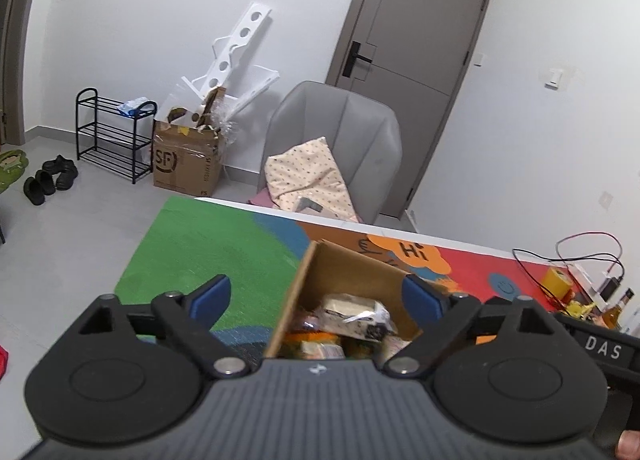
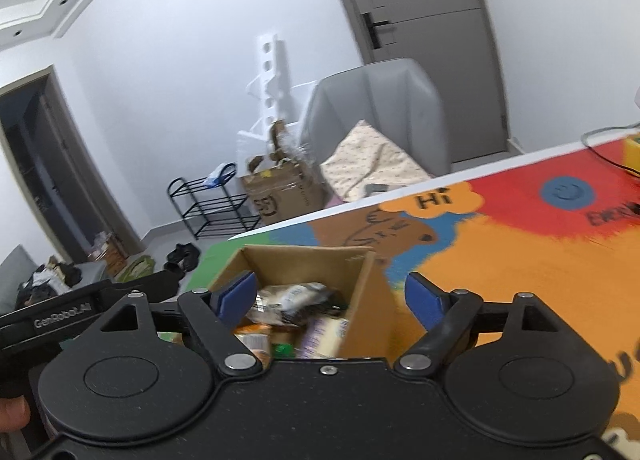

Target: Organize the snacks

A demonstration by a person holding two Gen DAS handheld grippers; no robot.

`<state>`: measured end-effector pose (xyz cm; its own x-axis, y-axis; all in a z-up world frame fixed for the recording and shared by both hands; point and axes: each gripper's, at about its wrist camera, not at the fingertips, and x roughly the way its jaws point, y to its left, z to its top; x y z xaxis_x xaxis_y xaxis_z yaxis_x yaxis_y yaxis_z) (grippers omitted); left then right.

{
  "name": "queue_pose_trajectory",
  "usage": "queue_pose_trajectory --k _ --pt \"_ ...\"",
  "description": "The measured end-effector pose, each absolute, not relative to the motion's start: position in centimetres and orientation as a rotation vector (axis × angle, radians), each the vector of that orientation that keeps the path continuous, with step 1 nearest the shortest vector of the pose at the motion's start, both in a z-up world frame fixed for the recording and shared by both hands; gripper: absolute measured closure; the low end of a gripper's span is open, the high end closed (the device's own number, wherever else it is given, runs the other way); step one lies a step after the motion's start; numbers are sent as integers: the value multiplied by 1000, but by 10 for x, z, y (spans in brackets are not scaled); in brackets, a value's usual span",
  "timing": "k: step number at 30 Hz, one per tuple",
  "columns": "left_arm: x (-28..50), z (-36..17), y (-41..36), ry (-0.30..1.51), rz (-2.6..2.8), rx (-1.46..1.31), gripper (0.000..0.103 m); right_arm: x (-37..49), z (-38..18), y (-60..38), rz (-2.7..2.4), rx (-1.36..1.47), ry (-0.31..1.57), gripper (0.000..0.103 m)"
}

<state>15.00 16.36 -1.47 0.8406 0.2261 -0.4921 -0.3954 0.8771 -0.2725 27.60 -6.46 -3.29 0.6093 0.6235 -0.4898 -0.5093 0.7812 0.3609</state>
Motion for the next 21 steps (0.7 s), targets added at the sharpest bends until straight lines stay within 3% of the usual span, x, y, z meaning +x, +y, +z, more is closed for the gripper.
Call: queue_pose_trajectory --k 15,21 --pt "144 -17 107 512 178 -300 3 234 -39 -160 484 257 607 3" --pt "127 -15 85 506 118 -269 0 216 -39 -189 435 282 594 0"
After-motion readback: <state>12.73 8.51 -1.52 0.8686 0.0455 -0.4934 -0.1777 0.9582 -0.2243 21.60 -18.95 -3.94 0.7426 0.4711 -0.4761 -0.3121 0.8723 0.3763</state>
